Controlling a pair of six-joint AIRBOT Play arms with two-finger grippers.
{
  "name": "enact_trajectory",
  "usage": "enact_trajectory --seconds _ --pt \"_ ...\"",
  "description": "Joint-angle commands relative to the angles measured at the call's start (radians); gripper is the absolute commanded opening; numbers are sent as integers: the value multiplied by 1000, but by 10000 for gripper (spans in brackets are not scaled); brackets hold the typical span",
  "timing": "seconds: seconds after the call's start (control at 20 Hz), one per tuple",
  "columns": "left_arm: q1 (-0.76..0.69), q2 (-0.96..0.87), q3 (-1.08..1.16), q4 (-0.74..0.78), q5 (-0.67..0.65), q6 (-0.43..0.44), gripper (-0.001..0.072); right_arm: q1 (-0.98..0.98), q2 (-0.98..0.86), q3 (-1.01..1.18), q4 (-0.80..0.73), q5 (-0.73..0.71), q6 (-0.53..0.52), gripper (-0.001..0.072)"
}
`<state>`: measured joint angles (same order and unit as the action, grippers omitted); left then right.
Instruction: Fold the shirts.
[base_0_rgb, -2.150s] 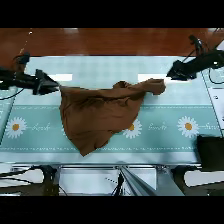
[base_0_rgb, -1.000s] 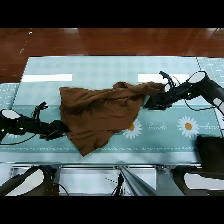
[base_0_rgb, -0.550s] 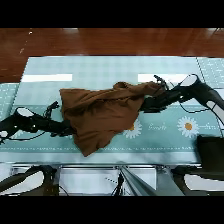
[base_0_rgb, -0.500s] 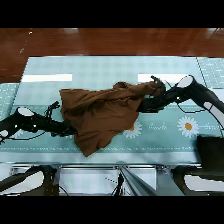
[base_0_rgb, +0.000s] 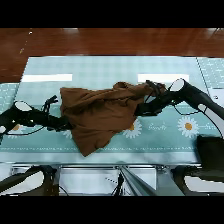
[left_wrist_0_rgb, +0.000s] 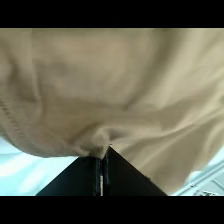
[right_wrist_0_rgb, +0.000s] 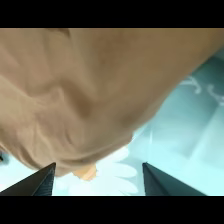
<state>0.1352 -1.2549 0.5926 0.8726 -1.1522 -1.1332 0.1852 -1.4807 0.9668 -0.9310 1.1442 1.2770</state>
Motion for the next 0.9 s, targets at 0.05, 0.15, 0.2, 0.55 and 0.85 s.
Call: enact_trajectory --seconds 0.05,0.15,0.2,0.55,0.85 --pt "-1 3 51 -47 -23 8 21 108 0 -45 7 -231 115 590" --pt "-1 3 72 -47 -18 13 21 159 -8 -50 14 -356 215 572" --pt "0 3 84 -47 -18 20 21 171 -14 -50 26 -384 247 388" --pt "0 161 346 -47 -93 23 21 54 222 66 -54 -185 127 26" --pt "-5 388 966 -47 -132 -34 20 13 531 454 -64 0 139 25"
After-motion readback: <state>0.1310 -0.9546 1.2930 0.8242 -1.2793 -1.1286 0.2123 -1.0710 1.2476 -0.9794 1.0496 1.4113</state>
